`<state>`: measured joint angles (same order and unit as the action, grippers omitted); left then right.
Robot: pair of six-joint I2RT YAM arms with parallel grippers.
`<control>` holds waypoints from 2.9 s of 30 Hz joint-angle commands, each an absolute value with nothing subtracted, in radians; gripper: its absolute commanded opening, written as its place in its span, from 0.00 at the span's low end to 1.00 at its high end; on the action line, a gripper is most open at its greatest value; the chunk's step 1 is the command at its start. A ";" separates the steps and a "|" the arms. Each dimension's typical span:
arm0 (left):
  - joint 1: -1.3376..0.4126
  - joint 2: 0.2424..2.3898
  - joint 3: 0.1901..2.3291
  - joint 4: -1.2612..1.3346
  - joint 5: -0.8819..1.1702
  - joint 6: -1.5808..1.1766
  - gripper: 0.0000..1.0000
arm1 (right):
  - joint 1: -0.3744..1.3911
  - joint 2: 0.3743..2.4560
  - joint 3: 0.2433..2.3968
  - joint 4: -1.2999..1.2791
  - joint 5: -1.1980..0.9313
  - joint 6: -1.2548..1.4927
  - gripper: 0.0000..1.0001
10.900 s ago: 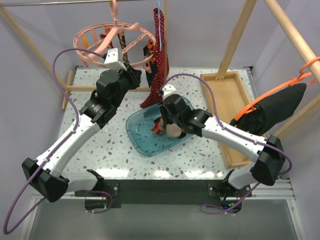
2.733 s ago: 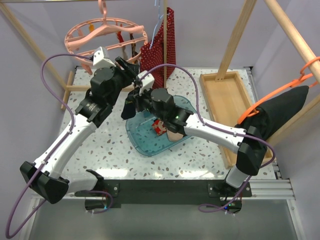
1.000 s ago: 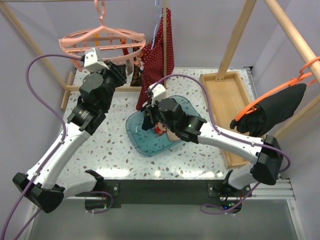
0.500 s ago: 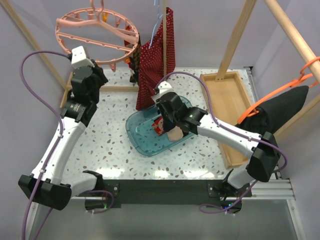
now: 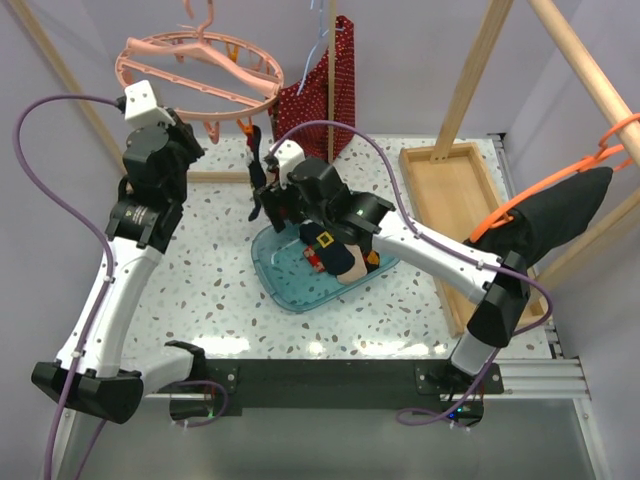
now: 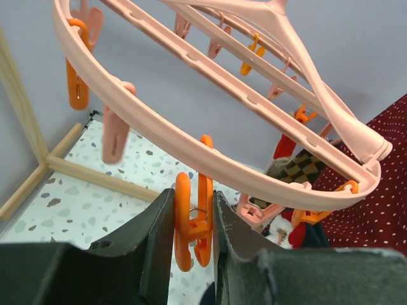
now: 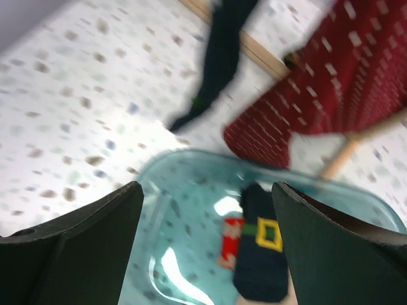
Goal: Remove the socks clipped to the hanger
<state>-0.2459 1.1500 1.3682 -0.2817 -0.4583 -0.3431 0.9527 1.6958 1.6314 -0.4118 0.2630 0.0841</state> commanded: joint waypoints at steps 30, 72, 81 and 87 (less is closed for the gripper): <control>-0.238 1.170 1.555 -0.336 -0.445 -0.287 0.00 | 0.893 1.996 1.842 0.026 0.236 0.071 0.70; -0.239 1.064 1.376 -0.278 0.202 -0.501 0.59 | 0.879 1.764 1.701 -0.061 -0.026 0.137 0.00; -0.345 1.195 1.422 -0.245 0.114 -0.601 0.57 | 0.881 1.709 1.600 0.044 -0.150 0.118 0.00; -0.423 1.203 1.414 -0.249 -0.116 -0.690 0.56 | 0.881 1.707 1.601 0.054 -0.152 0.110 0.00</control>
